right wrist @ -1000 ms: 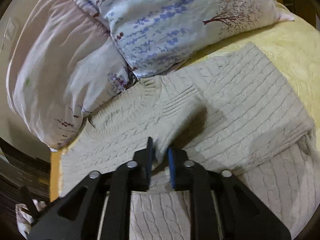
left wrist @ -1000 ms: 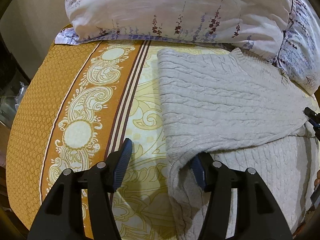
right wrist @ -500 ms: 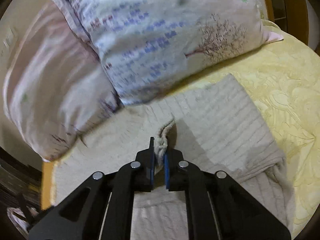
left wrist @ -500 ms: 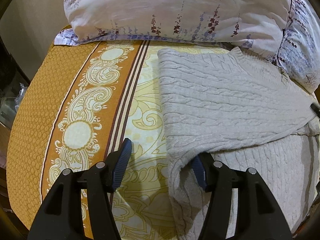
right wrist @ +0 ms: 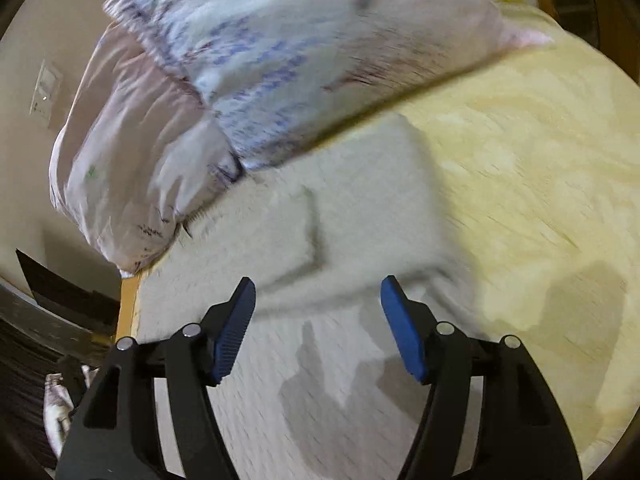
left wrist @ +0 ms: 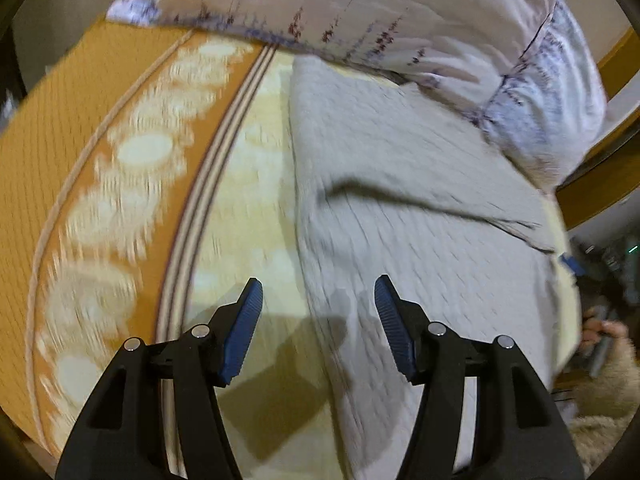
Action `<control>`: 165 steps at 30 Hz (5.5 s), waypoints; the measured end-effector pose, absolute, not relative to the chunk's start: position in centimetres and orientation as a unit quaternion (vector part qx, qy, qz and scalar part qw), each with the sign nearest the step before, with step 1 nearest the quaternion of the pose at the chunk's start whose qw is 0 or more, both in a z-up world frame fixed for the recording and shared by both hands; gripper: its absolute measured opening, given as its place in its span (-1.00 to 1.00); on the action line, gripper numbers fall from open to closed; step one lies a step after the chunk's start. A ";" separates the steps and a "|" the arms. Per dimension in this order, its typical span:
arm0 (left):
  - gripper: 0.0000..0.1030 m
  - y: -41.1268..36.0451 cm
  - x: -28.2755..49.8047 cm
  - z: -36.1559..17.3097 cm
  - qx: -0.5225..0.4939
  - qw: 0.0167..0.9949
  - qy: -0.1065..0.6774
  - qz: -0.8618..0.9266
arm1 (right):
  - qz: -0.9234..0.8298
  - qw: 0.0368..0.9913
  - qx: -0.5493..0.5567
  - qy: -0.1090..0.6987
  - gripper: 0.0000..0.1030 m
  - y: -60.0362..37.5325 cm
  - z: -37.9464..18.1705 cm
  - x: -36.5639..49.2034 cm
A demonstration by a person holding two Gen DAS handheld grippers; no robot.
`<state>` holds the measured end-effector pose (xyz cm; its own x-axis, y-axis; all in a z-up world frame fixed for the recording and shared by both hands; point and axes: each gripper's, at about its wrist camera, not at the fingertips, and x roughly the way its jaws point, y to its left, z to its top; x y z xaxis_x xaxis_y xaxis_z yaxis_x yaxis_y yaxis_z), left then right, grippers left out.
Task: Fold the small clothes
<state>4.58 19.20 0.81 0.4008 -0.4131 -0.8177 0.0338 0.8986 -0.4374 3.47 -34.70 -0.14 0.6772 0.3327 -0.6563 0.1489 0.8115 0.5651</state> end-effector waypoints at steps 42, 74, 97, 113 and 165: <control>0.13 13.5 -7.1 -0.4 -0.281 0.678 0.641 -0.227 | 0.316 0.667 0.368 0.566 -0.16 -32.5 -9.8 -7.1; -0.89 18.6 2.9 4.9 -0.349 0.780 0.477 -0.205 | 0.297 0.847 0.277 0.343 -0.87 -33.6 3.1 -1.4; -0.90 17.5 19.6 0.6 -0.417 0.779 0.439 -0.163 | 0.199 0.853 0.353 0.330 -0.85 -33.6 1.5 13.6; 0.35 17.7 21.2 -0.8 -0.465 0.753 0.440 -0.152 | 0.153 0.847 0.374 0.346 0.20 -33.9 1.8 18.2; -0.86 17.5 10.2 -1.6 -0.266 0.812 0.501 -0.136 | -0.022 0.885 0.153 0.440 -0.67 -34.3 -1.2 6.0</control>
